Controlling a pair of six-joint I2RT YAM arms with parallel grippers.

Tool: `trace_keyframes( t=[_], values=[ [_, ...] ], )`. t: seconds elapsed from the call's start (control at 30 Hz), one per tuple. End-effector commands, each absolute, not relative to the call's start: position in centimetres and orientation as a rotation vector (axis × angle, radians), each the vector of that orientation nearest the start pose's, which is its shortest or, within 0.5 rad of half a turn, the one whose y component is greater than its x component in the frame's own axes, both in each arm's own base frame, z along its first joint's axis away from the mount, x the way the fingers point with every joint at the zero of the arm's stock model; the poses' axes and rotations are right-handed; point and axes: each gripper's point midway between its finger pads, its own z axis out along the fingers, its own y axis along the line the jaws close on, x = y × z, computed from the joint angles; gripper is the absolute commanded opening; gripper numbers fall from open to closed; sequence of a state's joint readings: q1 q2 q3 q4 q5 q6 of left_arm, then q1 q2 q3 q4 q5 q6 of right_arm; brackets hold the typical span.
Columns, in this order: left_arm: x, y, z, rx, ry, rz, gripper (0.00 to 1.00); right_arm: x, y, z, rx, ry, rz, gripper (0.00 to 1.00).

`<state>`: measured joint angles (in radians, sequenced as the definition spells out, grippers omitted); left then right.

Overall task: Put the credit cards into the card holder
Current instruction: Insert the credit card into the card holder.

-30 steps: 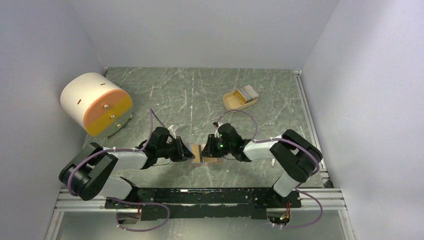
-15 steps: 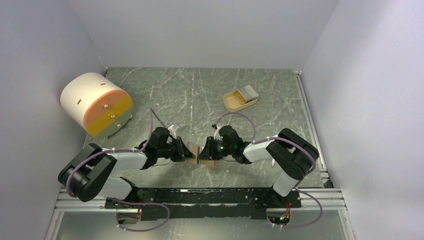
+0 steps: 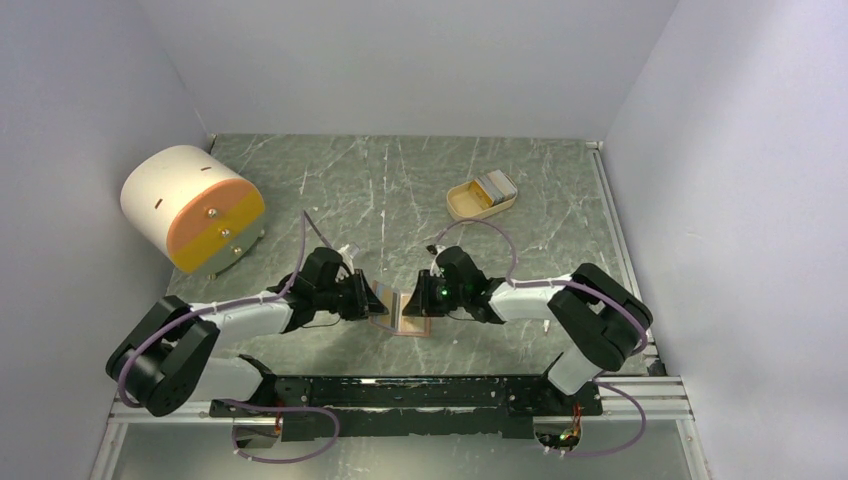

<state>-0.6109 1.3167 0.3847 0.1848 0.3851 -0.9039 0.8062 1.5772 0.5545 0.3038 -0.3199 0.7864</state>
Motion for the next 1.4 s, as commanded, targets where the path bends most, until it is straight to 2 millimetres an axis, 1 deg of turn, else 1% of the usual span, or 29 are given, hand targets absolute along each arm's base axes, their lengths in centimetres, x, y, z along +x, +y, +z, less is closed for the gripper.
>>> trace_keyframes(
  t=[0.0,0.1,0.33,0.53,0.6,0.67,0.77,0.87,1.07,1.13,1.17,1.3,1.37],
  values=[
    [19.1,-25.6,5.8,-0.086,2.511,-1.173,0.27,19.7,31.7,2.0,-0.237,2.54,1.043,0.19],
    [18.8,-26.2,6.8,-0.073,2.478,-1.243,0.29,19.9,31.8,1.5,-0.242,2.546,1.03,0.17],
    [19.1,-25.4,6.8,-0.102,2.468,-1.184,0.3,19.7,31.4,0.7,-0.241,2.56,1.007,0.16],
    [19.2,-25.6,7.1,-0.096,2.455,-1.195,0.17,19.7,31.3,0.4,-0.245,2.567,1.002,0.16],
    [19.2,-25.6,7.1,-0.096,2.451,-1.205,0.11,19.6,31.3,0.4,-0.246,2.567,0.999,0.16],
    [19.1,-25.7,7.3,-0.088,2.437,-1.224,0.09,19.6,31.3,0.2,-0.245,2.571,0.999,0.16],
    [18.9,-26.1,8.0,-0.063,2.401,-1.273,0.1,19.6,31.3,0.1,-0.243,2.573,1.003,0.16],
    [18.9,-26.2,8.3,-0.056,2.386,-1.289,0.2,19.6,31.4,0.1,-0.246,2.572,1.005,0.16],
    [18.7,-26.2,8.3,-0.059,2.366,-1.312,0.25,19.6,31.3,0.1,-0.247,2.571,1.005,0.16],
    [18.7,-26.3,8.5,-0.055,2.358,-1.32,0.28,19.5,31.3,0.1,-0.245,2.571,1.006,0.16],
    [18.7,-26.3,8.5,-0.055,2.361,-1.318,0.28,19.5,31.3,0.0,-0.245,2.573,1.005,0.16],
    [18.7,-26.2,8.2,-0.061,2.364,-1.308,0.17,19.5,31.2,0.0,-0.244,2.573,1.003,0.16],
    [18.8,-26.1,8.3,-0.064,2.358,-1.31,0.16,19.5,31.2,0.0,-0.245,2.573,1.003,0.16]
  ],
)
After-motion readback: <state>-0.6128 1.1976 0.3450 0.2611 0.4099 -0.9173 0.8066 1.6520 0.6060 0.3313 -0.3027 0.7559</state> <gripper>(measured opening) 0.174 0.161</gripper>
